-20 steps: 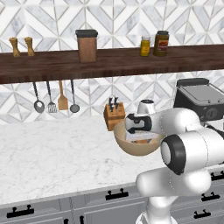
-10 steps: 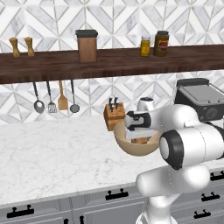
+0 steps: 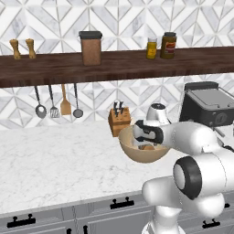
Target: Open the cabinet, pick up the bread from the cabinet and place it in the basket. Then move the basket to the dining counter.
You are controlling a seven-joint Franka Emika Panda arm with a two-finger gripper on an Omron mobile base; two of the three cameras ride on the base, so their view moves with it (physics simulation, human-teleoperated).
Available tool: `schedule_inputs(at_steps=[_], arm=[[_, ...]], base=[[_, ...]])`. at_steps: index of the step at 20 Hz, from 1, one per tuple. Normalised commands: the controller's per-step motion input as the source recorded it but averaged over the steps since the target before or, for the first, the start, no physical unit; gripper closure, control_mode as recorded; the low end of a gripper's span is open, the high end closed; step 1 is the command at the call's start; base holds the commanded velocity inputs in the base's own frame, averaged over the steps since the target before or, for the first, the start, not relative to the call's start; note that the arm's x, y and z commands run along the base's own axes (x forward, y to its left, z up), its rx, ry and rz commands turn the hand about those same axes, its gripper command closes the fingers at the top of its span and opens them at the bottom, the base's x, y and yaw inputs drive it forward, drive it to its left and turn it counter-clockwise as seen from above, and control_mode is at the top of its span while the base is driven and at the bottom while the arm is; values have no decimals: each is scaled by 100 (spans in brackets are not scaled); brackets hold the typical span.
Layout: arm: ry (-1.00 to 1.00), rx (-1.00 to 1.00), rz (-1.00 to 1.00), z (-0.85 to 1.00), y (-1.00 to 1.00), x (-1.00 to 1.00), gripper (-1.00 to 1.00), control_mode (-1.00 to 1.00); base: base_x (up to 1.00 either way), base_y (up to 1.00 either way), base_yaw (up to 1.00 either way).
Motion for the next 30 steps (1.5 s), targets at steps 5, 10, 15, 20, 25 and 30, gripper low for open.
schedule_inputs(at_steps=[5,10,15,20,25,30], arm=[[-2,-2,7,100,2,-29,-100,-100],[-6,-2,8,64,8,-90,-100,-100],[-12,0,13,49,37,-83,-100,-100],[0,-12,21,16,56,1,-100,-100],[8,-19,11,-18,50,62,-100,-100],[14,-10,10,-38,0,87,-100,-100]], base=[[0,0,0],[0,0,0],[0,0,0],[0,0,0],[0,0,0],[0,0,0]])
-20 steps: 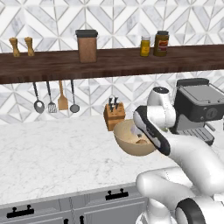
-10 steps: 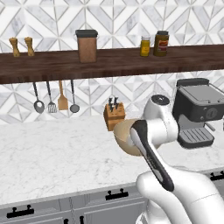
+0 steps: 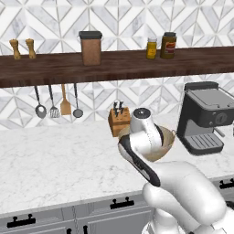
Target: Open the cabinet, pick up the bread from the cabinet and place it in the basket. Then move the basket to the dining counter.
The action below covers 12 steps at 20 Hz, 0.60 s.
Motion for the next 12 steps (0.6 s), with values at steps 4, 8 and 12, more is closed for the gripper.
schedule_inputs(at_steps=[4,8,12], arm=[[23,-3,10,-53,-4,60,-100,-100],[23,0,11,-71,-15,34,-100,-100],[6,0,10,-66,-36,-13,-100,-100]], base=[[0,0,0],[0,0,0],[0,0,0]])
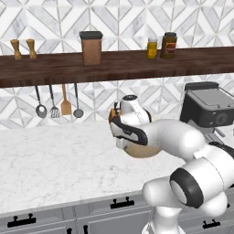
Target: Open the cabinet, pick up the bread from the cabinet and place it in the basket. Then move the basket to the dining counter.
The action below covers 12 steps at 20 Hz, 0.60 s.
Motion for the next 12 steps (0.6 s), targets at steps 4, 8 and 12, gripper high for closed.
schedule_inputs(at_steps=[4,8,12], arm=[[0,-1,7,-78,-79,-58,100,-100],[0,0,6,-75,-95,-49,100,-100],[-1,1,10,-57,-62,-6,100,-100]], base=[[0,0,0],[0,0,0],[0,0,0]])
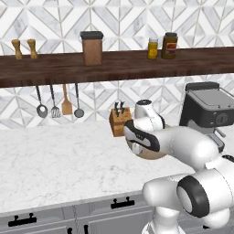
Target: Open the cabinet, pick up the bread from the cabinet and place it in the basket. Then move the basket to the dining counter.
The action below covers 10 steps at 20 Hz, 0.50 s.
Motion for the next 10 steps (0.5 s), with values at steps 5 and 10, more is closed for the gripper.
schedule_inputs(at_steps=[5,10], arm=[[-3,-1,22,25,-14,-19,100,-100],[-12,-4,21,81,0,-96,100,-100]], base=[[0,0,0],[0,0,0]])
